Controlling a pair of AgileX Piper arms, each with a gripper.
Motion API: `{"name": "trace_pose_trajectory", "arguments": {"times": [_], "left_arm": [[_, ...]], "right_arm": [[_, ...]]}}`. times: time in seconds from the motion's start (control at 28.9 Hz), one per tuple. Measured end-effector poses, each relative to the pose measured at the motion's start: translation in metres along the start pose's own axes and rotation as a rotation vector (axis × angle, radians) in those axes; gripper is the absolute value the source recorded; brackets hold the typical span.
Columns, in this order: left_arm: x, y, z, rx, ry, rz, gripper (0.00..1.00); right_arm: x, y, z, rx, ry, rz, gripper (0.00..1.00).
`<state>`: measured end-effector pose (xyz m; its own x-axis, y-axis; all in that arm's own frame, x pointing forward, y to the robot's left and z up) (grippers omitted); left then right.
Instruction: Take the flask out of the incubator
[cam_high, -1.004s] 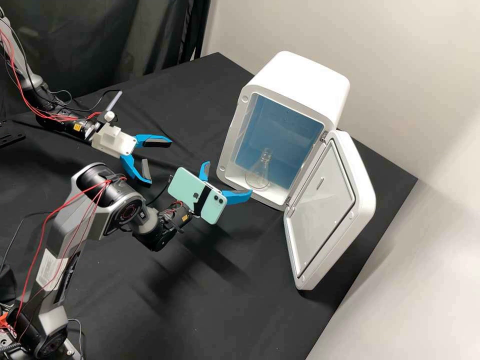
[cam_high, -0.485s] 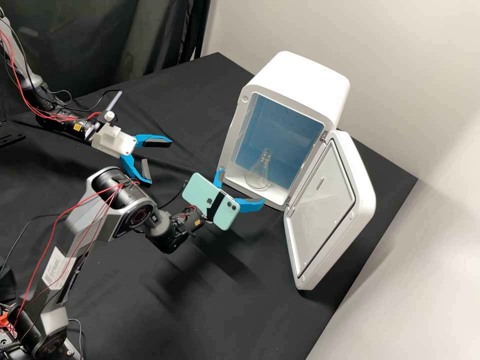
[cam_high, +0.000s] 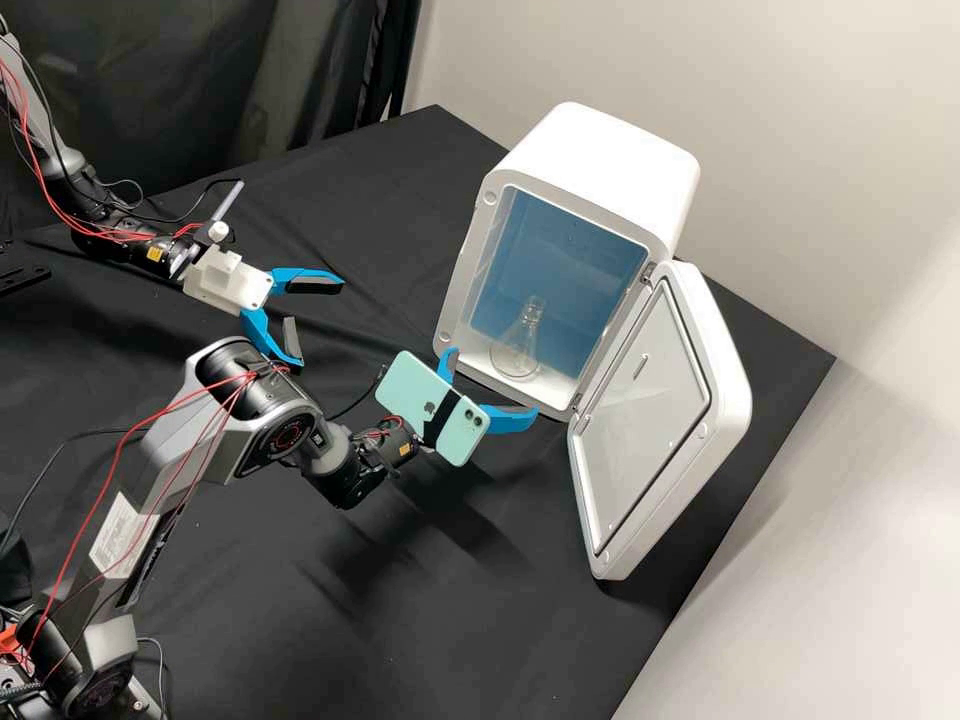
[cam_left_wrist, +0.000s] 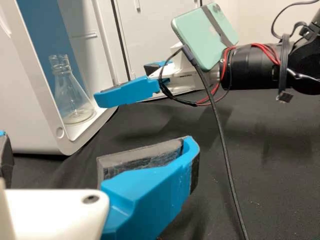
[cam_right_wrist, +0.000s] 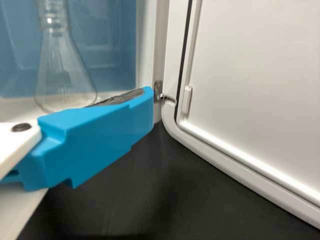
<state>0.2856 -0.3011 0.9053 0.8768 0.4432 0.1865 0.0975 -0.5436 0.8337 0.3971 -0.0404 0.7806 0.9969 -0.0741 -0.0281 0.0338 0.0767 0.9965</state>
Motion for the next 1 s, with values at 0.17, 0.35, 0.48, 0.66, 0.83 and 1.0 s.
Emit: {"name": "trace_pose_trajectory", "arguments": {"times": [0.17,0.35,0.48,0.66,0.83,1.0], "left_arm": [[0.000,0.0008,0.000,0.000,0.000,0.002,1.00],[0.000,0.0008,0.000,0.000,0.000,0.002,1.00],[0.000,0.0013,0.000,0.000,0.000,0.003,1.00],[-0.002,-0.0003,0.000,0.000,0.000,-0.003,1.00],[-0.002,-0.0011,0.000,0.004,-0.004,-0.007,1.00],[-0.002,-0.0011,0.000,0.004,-0.004,-0.007,1.00]], "right_arm": [[0.007,0.006,-0.004,-0.001,0.014,0.017,1.00],[0.016,0.010,-0.009,-0.004,0.016,0.015,1.00],[0.026,0.011,-0.013,-0.005,0.031,0.024,1.00],[0.041,0.005,-0.015,-0.010,0.032,0.001,1.00],[0.051,-0.006,-0.013,-0.014,0.014,-0.045,1.00],[0.060,-0.009,-0.020,-0.017,0.024,-0.053,1.00]]}}
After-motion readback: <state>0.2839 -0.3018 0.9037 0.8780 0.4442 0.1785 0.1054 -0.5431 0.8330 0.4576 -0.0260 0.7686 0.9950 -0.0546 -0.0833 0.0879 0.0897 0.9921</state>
